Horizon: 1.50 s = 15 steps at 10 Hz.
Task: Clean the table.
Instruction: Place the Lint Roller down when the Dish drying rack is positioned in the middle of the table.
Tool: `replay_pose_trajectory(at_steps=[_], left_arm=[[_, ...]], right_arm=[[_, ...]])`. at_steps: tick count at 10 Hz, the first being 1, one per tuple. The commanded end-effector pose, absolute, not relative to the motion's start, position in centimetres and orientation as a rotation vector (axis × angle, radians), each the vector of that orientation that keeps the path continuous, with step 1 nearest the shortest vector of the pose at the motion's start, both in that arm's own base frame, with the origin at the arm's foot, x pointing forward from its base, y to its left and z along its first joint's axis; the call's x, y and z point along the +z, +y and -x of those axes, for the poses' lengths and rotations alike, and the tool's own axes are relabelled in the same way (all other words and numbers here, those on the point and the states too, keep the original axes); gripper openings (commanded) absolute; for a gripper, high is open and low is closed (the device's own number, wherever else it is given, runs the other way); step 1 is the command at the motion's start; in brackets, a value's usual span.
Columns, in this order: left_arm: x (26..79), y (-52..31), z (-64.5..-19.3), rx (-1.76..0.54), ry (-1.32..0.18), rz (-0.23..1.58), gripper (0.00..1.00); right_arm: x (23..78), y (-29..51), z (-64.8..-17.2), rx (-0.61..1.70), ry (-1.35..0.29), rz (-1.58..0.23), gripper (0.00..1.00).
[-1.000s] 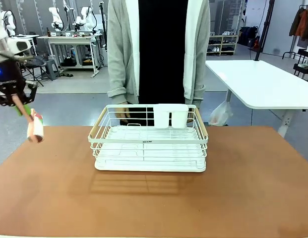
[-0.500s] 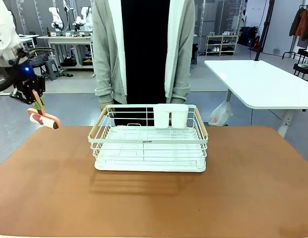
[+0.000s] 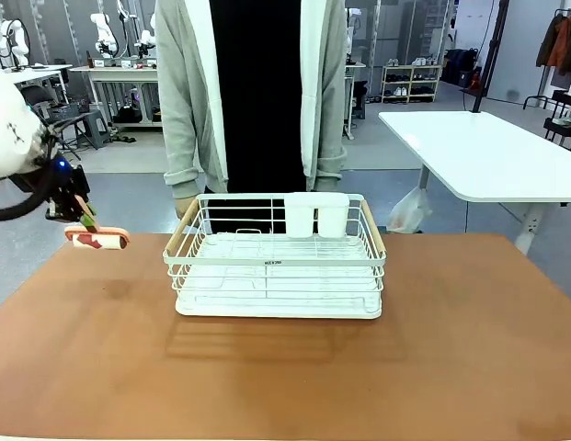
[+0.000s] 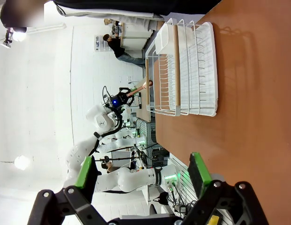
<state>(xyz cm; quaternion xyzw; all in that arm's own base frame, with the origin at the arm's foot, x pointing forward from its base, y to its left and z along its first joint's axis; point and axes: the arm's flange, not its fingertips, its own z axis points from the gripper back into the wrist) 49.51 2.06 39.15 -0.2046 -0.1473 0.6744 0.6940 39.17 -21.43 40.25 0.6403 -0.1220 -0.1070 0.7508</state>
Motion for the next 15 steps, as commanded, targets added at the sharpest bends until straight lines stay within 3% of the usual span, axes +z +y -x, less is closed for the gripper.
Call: replay_pose_trajectory(at_steps=[1, 12, 14, 15], left_arm=[[37.2, 3.3, -49.2, 1.443, -0.31, 0.513, 0.21], [33.2, 4.2, -48.2, 1.439, -0.182, 0.47, 0.21], [33.2, 4.1, -48.1, 1.44, -0.172, 0.459, 0.66], [33.3, 4.1, -48.0, 1.441, -0.174, 0.453, 0.95]], right_arm=[[40.5, -21.3, -39.0, -0.231, -0.269, -1.407, 1.0], [40.5, -21.3, -39.0, -0.231, -0.269, -1.407, 1.0], [40.5, -21.3, -39.0, -0.231, -0.269, -1.407, 1.0], [40.5, -21.3, -39.0, -0.231, -0.269, -1.407, 1.0]])
